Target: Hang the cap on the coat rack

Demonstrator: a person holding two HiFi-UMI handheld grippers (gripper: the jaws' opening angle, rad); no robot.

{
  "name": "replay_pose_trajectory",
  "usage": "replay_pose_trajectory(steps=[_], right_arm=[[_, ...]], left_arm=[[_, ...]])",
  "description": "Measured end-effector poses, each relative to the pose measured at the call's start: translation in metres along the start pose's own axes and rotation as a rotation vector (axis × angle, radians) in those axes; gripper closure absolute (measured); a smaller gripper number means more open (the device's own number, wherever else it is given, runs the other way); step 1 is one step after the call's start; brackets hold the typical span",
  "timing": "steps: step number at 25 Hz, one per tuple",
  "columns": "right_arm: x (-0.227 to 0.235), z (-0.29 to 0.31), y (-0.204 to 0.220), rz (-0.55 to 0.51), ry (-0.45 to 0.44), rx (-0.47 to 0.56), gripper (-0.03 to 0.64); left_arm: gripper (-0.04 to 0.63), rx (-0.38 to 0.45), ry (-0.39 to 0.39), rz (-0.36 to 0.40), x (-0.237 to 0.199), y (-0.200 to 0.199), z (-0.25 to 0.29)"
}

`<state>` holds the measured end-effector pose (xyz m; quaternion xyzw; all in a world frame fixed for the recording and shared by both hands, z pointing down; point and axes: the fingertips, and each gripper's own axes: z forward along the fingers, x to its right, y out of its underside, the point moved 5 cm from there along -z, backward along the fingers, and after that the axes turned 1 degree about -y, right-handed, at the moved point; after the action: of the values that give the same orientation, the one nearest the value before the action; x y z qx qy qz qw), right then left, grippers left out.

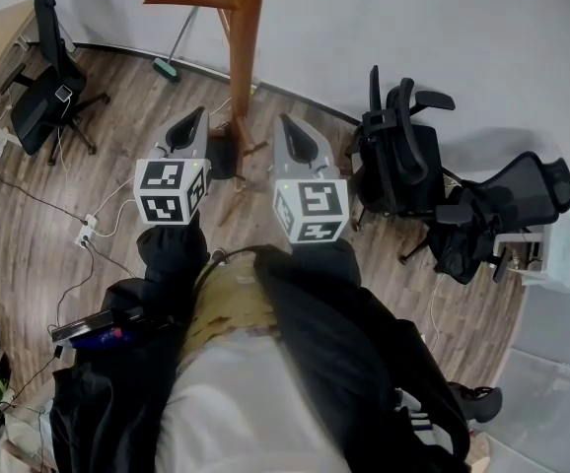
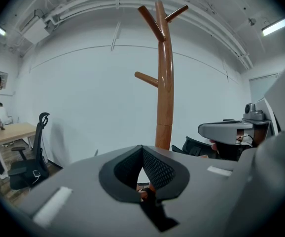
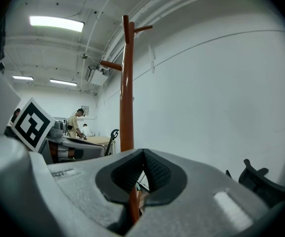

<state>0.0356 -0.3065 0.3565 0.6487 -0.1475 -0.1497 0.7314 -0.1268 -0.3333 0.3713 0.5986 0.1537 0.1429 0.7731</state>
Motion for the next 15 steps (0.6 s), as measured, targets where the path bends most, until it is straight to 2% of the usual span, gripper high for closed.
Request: replay_pose_trajectory(steps=[15], right_arm=[[0.0002,-0.0019,-0.0024,-0.014,0.009,0.014,0.623]], left_arm=[[0.595,-0.005,-0.008,-0.007,-0.0021,0.0017,-0.0019]])
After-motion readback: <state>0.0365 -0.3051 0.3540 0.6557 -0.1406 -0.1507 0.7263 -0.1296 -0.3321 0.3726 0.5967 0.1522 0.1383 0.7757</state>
